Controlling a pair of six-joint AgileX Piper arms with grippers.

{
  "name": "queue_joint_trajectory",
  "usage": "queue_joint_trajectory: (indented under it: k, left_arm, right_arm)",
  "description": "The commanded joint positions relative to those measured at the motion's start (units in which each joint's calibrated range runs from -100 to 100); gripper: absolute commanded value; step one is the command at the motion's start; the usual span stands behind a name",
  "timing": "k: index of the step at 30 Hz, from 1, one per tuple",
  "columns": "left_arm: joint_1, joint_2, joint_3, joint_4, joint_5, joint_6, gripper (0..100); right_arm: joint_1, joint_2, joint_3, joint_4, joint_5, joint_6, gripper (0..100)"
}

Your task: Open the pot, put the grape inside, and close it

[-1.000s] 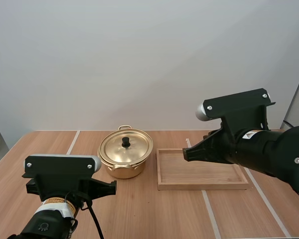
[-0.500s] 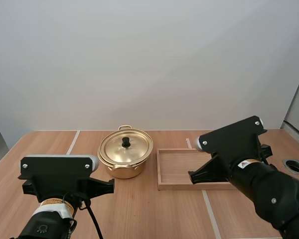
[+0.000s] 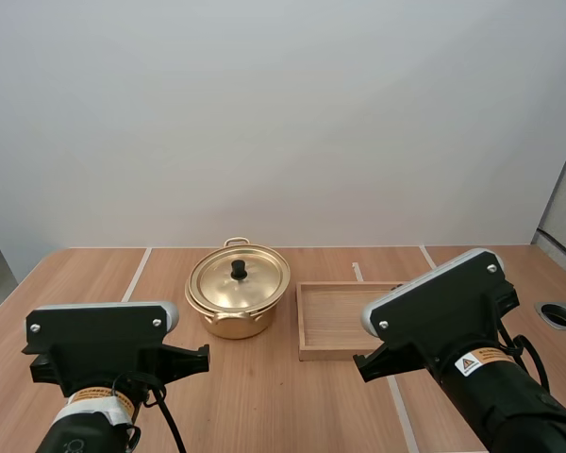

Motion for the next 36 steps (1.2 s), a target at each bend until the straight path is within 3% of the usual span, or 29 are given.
queue_joint_trajectory:
  k: [1,5,9,12,16,25,36]
  left_arm:
    - [0.01,-0.3,0.0,-1.0,0.2,-0.2,0]
    - [0.01,-0.3,0.0,-0.9,-0.3,-0.2,0]
    - [0.01,-0.3,0.0,-3.4,-3.8,0.5,0]
    - [0.08,-0.3,0.0,-8.7,-0.6,8.5,0]
    - [0.08,-0.3,0.0,-12.0,-0.4,15.0,0]
    - [0.08,-0.3,0.0,-11.5,-1.0,15.0,0]
    - [0.08,-0.3,0.0,-11.5,-1.0,15.0,0]
  right_arm:
    - [0.2,-0.6,0.3,-0.7,-0.7,-0.1,0]
    - [0.2,-1.8,0.3,-2.3,0.3,4.4,0]
    - [0.2,-2.1,2.3,-13.7,-3.4,24.1,0]
    - [0.2,-2.8,4.9,-18.8,-5.9,31.0,0]
    - [0.2,-3.7,7.9,-19.3,-6.5,31.4,0]
    - [0.2,-3.7,7.9,-19.3,1.9,35.4,0]
    - [0.2,-3.7,7.9,-19.3,2.6,37.4,0]
